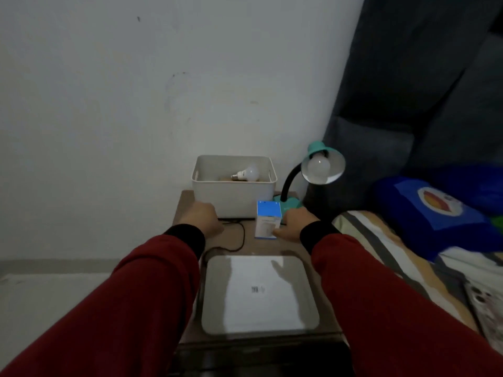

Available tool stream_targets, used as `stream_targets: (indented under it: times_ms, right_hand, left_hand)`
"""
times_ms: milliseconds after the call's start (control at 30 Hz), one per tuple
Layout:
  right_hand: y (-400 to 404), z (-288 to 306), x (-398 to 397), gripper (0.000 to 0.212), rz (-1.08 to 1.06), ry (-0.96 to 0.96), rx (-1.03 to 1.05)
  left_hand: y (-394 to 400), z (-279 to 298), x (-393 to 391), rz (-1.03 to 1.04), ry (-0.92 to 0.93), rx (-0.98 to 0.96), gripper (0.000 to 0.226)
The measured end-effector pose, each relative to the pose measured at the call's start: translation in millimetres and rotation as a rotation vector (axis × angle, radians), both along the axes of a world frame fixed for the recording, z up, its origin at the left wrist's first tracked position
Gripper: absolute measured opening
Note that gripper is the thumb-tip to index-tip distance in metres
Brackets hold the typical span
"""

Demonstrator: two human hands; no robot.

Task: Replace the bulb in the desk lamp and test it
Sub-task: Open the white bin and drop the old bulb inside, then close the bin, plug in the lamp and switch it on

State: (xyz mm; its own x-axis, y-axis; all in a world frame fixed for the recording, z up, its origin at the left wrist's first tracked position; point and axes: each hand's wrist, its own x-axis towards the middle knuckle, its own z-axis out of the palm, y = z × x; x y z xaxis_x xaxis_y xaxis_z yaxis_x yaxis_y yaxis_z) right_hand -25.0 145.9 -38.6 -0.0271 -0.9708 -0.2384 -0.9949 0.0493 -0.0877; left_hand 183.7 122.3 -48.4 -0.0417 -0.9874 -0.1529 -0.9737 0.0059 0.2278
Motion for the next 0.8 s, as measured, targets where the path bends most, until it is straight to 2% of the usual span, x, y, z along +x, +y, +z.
stream_targets:
  times_ms: [100,267,367,467,567,633,800]
  right_hand:
    - [40,-22,-5,0.051,-0.023,-0.131,-0.034]
    - [90,-72,-14,0.071,-0.147,-0.393,-0.004]
    - [108,-102,-19,0.079,-0.187,-0.477,0.028]
    - [116,-125,-25,0.084,-0.231,-0.486,0.058]
    - [108,-162,-38,0.105,-0.275,-0.442,0.096]
    - [100,-185,-46,0.112,-0.273,-0.399,0.109]
    - [114,-154,-34,0.084,-0.282,-0.336,0.050]
  left_hand:
    - [37,-32,-6,0.031,0.092,-0.006,0.048]
    - [95,-93,-16,0.081,0.312,0.016,0.071]
    - [115,-122,-17,0.104,0.320,0.104,0.081]
    - [124,-137,-21,0.121,0.305,0.148,0.084]
    - [125,-144,-24,0.127,0.309,0.200,0.086]
    - [126,-145,-26,0.131,0.300,0.220,0.088]
    - [119,-146,-28,0.154,0.225,0.206,0.091]
